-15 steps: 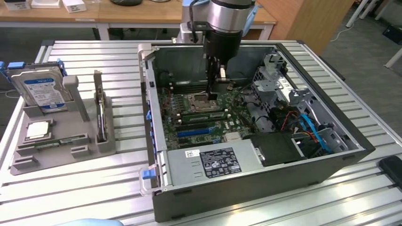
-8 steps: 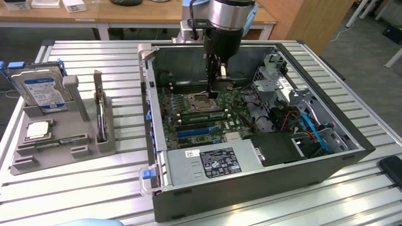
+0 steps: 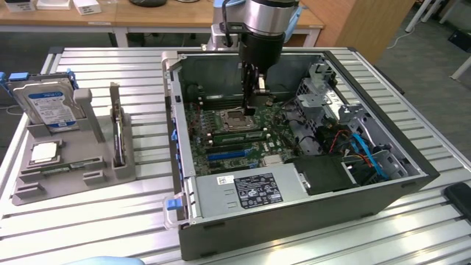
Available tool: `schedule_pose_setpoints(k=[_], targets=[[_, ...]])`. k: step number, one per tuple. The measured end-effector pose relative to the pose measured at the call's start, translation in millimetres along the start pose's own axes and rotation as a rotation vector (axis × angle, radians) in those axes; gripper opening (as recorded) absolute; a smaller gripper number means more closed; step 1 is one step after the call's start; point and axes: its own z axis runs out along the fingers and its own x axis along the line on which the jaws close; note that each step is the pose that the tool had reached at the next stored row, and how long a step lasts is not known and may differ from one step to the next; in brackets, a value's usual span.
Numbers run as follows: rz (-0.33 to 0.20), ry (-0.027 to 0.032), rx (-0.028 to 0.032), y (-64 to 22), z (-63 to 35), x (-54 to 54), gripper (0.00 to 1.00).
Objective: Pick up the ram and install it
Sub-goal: 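Press down the ram until it locks into place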
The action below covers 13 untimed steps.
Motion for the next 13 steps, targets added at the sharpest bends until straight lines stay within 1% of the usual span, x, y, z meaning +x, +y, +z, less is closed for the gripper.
schedule_pose_setpoints(k=[4,6,7,8,10,11,13], targets=[[0.000,0.0001,-0.0001,0.0,0.0,0.0,0.33],[0.000,0.0001,0.0000,0.0,0.0,0.0,0.31],[0.000,0.0001,0.0000,0.0,0.0,0.0,0.25],[0.000,0.0000,0.0000,0.0,0.0,0.0,0.25],[0.000,0.0000,0.0000,0.0,0.0,0.0,0.13],[0.000,0.0001,-0.0001,0.0,0.0,0.0,0.10],[0.000,0.0000,0.0000,0.0,0.0,0.0,0.10]])
